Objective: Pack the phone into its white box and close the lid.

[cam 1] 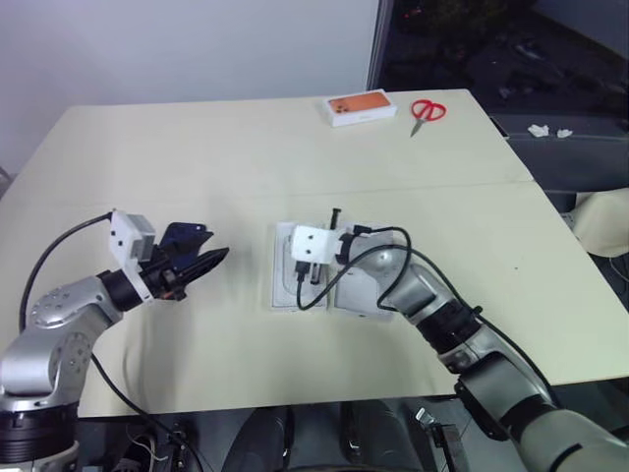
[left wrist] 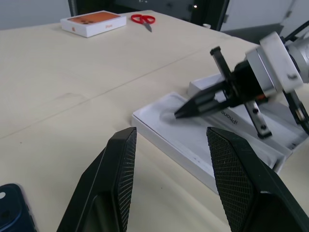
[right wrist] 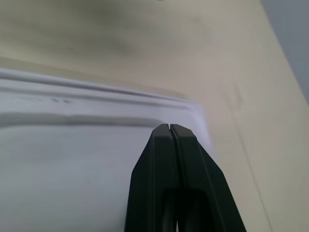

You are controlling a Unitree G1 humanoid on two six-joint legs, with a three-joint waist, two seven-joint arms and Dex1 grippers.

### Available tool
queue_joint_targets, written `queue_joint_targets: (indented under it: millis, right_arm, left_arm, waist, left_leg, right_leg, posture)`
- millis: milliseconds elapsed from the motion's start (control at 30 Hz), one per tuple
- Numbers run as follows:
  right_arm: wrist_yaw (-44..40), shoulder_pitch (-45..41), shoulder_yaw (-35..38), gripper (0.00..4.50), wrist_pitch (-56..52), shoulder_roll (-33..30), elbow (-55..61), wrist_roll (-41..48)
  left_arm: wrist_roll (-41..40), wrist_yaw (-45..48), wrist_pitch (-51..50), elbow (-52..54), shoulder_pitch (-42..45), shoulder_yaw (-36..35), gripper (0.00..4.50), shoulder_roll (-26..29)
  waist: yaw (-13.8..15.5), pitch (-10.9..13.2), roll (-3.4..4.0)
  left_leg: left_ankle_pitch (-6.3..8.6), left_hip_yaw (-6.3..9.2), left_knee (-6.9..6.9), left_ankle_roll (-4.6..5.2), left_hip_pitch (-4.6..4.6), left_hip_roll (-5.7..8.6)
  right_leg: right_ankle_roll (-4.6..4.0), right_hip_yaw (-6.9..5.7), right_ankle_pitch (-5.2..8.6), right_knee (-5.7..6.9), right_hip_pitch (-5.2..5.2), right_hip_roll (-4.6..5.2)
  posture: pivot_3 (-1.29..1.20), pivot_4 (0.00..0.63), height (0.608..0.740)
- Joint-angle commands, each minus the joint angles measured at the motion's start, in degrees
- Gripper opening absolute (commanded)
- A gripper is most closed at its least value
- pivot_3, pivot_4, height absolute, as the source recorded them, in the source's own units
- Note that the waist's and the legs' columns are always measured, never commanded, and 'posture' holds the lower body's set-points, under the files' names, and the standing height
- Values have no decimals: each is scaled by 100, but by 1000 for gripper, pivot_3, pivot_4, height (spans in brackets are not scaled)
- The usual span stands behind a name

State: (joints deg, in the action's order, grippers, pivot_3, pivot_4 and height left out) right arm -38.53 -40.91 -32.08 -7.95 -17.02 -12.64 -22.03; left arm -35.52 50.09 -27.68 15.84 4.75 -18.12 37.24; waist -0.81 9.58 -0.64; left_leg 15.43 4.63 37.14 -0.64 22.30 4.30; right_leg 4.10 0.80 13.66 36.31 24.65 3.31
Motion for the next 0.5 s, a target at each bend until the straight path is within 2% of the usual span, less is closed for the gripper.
queue_joint_targets:
  millis: [33, 333, 500]
  right_arm:
    - [-361, 145, -326, 46, 168, -141, 299, -250]
    - [-1008, 389, -322, 46, -51, -139, 953, -124]
    - [-678, 199, -48, 46, -88, 41, 648, -130]
  left_arm:
    - [59, -69, 175, 58, 96, 36, 2448, -2]
    - [135, -179, 253, 36, 139, 115, 2448, 4]
    - [185, -215, 343, -72, 207, 136, 2448, -11]
  waist:
    - [4, 0, 0]
    - [-11, -1, -1]
    - [-8, -1, -1]
  left_leg:
    - [0, 0, 0, 0, 0, 0]
    - [0, 2, -2, 0, -4, -4]
    - [0, 2, -2, 0, -4, -4]
  right_leg:
    - [0, -1, 0, 0, 0, 0]
    - [0, 0, 0, 2, -1, -6]
    - [0, -1, 0, 2, -1, -6]
  posture:
    - [0, 150, 740]
    - [0, 150, 740]
    - [0, 150, 740]
